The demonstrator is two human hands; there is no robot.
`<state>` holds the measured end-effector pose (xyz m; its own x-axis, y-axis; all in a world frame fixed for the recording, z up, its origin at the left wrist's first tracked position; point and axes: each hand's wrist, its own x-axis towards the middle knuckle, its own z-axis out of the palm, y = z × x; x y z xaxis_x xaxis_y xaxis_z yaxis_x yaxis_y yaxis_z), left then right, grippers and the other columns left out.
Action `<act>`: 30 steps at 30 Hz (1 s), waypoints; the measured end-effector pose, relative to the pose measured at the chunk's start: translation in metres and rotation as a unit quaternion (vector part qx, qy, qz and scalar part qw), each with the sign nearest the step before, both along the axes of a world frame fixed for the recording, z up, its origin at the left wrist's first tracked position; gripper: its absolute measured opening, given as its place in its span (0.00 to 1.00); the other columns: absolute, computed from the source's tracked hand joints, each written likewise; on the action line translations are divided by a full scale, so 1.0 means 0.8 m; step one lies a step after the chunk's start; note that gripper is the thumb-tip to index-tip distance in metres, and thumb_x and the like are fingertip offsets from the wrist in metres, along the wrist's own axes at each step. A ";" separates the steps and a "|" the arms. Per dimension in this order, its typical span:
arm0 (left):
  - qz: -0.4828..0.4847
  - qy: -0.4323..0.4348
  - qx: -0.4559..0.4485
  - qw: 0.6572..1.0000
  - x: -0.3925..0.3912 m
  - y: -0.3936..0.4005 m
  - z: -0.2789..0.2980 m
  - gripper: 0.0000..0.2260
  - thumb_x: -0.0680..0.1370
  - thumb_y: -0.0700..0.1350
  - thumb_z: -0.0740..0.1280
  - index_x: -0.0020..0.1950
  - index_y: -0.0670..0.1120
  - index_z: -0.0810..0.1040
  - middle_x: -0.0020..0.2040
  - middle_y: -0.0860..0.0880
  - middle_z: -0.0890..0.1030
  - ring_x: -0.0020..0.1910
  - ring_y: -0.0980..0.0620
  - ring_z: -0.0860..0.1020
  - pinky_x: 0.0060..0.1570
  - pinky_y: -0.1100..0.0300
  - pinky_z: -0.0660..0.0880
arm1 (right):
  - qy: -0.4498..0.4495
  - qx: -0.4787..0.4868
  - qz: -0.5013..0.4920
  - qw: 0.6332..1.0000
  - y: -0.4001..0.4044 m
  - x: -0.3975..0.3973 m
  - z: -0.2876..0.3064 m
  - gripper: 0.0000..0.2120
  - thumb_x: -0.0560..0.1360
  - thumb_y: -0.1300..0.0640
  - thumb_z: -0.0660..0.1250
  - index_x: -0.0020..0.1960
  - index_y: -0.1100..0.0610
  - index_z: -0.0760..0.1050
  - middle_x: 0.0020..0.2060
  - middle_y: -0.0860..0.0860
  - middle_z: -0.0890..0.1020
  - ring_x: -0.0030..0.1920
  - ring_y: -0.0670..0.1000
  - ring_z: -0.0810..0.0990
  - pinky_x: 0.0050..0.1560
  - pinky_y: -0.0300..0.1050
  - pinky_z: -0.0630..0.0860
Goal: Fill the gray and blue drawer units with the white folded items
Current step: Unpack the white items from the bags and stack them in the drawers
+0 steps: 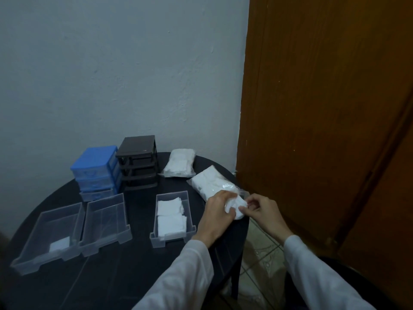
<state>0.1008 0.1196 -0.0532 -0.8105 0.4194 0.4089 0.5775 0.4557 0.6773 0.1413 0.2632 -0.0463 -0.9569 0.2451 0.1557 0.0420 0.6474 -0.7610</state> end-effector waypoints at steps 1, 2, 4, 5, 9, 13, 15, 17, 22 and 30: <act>0.000 -0.001 0.000 1.000 0.000 0.000 0.000 0.17 0.73 0.37 0.65 0.62 0.44 0.76 0.61 0.48 0.77 0.60 0.54 0.73 0.59 0.72 0.63 | -0.005 -0.004 0.007 1.000 0.000 0.000 0.001 0.10 0.72 0.58 0.71 0.52 0.57 0.76 0.41 0.49 0.78 0.39 0.43 0.75 0.34 0.28 0.70; -0.001 0.000 -0.002 1.000 0.000 0.000 0.000 0.17 0.73 0.37 0.65 0.62 0.44 0.76 0.61 0.48 0.77 0.60 0.54 0.74 0.59 0.71 0.64 | -0.010 -0.005 0.013 1.000 -0.001 -0.001 0.003 0.11 0.71 0.58 0.72 0.52 0.57 0.76 0.41 0.49 0.78 0.39 0.43 0.75 0.34 0.28 0.70; -0.002 -0.003 -0.004 1.000 0.000 0.001 0.000 0.18 0.73 0.36 0.64 0.62 0.44 0.76 0.61 0.48 0.77 0.60 0.55 0.74 0.60 0.70 0.65 | -0.014 0.004 0.008 1.000 -0.002 -0.004 0.003 0.12 0.70 0.57 0.72 0.52 0.57 0.77 0.40 0.49 0.78 0.39 0.43 0.75 0.36 0.29 0.71; -0.003 -0.005 -0.002 1.000 0.000 0.001 0.000 0.18 0.73 0.36 0.64 0.62 0.44 0.76 0.61 0.48 0.77 0.60 0.55 0.74 0.60 0.70 0.65 | -0.012 0.011 0.002 1.000 -0.002 -0.005 0.003 0.11 0.71 0.57 0.72 0.51 0.58 0.78 0.39 0.49 0.78 0.39 0.44 0.75 0.37 0.30 0.71; -0.007 -0.015 0.006 1.000 0.001 0.001 0.001 0.19 0.73 0.34 0.63 0.63 0.44 0.75 0.62 0.48 0.76 0.61 0.55 0.73 0.61 0.70 0.64 | -0.003 0.022 -0.007 1.000 -0.001 -0.007 0.003 0.06 0.72 0.61 0.69 0.49 0.59 0.78 0.39 0.51 0.78 0.37 0.43 0.74 0.35 0.29 0.70; -0.011 -0.022 0.000 1.000 0.000 0.001 0.001 0.19 0.73 0.34 0.63 0.63 0.45 0.75 0.62 0.48 0.75 0.60 0.55 0.72 0.61 0.69 0.65 | -0.002 0.003 -0.007 1.000 0.007 0.000 0.004 0.04 0.72 0.63 0.68 0.47 0.59 0.77 0.39 0.50 0.77 0.37 0.44 0.74 0.36 0.34 0.71; -0.014 -0.026 -0.001 1.000 0.001 0.003 0.000 0.19 0.73 0.34 0.63 0.64 0.45 0.74 0.63 0.48 0.74 0.61 0.55 0.71 0.62 0.68 0.65 | 0.001 -0.002 -0.010 1.000 0.009 0.002 0.002 0.05 0.72 0.61 0.68 0.47 0.58 0.77 0.40 0.50 0.78 0.37 0.43 0.74 0.35 0.33 0.71; -0.020 -0.026 -0.003 0.999 0.003 0.004 0.000 0.19 0.74 0.35 0.63 0.64 0.45 0.74 0.64 0.48 0.74 0.62 0.55 0.71 0.64 0.67 0.65 | 0.002 -0.003 -0.014 1.000 0.009 0.003 0.000 0.07 0.71 0.57 0.71 0.48 0.56 0.77 0.41 0.50 0.79 0.39 0.43 0.75 0.35 0.32 0.70; -0.023 -0.019 0.006 1.000 0.006 0.004 0.002 0.20 0.73 0.33 0.62 0.64 0.44 0.74 0.63 0.47 0.76 0.62 0.53 0.72 0.63 0.66 0.65 | 0.013 0.021 -0.030 0.999 0.005 0.000 0.000 0.06 0.71 0.59 0.70 0.47 0.59 0.79 0.41 0.52 0.81 0.42 0.50 0.79 0.44 0.46 0.78; -0.024 -0.018 0.019 0.999 0.005 0.012 0.003 0.21 0.72 0.33 0.65 0.63 0.48 0.75 0.62 0.50 0.76 0.60 0.61 0.70 0.63 0.72 0.62 | 0.011 0.013 -0.059 0.998 0.034 0.015 0.013 0.03 0.72 0.58 0.67 0.45 0.56 0.77 0.41 0.51 0.79 0.41 0.48 0.77 0.39 0.38 0.72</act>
<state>0.1047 0.1289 -0.0511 -0.8039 0.4432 0.3966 0.5738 0.4023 0.7134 0.1531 0.2900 -0.0355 -0.9183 0.3508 0.1837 0.1022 0.6580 -0.7461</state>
